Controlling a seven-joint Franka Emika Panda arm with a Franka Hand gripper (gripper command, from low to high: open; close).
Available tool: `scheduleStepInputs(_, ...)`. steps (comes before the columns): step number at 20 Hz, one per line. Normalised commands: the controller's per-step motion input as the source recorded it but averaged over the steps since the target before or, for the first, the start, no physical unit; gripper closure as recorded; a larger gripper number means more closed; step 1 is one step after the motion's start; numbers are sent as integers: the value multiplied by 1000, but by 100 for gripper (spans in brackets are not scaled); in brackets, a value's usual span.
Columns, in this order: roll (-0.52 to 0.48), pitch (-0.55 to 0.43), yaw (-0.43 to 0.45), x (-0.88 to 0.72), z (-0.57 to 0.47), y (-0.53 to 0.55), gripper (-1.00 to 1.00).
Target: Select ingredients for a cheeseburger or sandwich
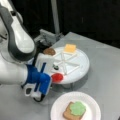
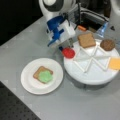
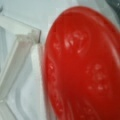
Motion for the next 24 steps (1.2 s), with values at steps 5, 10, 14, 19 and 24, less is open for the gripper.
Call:
scheduleStepInputs(5,103,-43,1,216,-25,-74,100)
scheduleStepInputs(10,112,-33,-7,168,-28,-47,100)
scheduleStepInputs(14,113,-29,-10,132,-34,-61,100)
scheduleStepInputs(19,107,-14,-17,103,-70,-80,100)
scheduleStepInputs(24,104,13,-30,99,-47,-83,100)
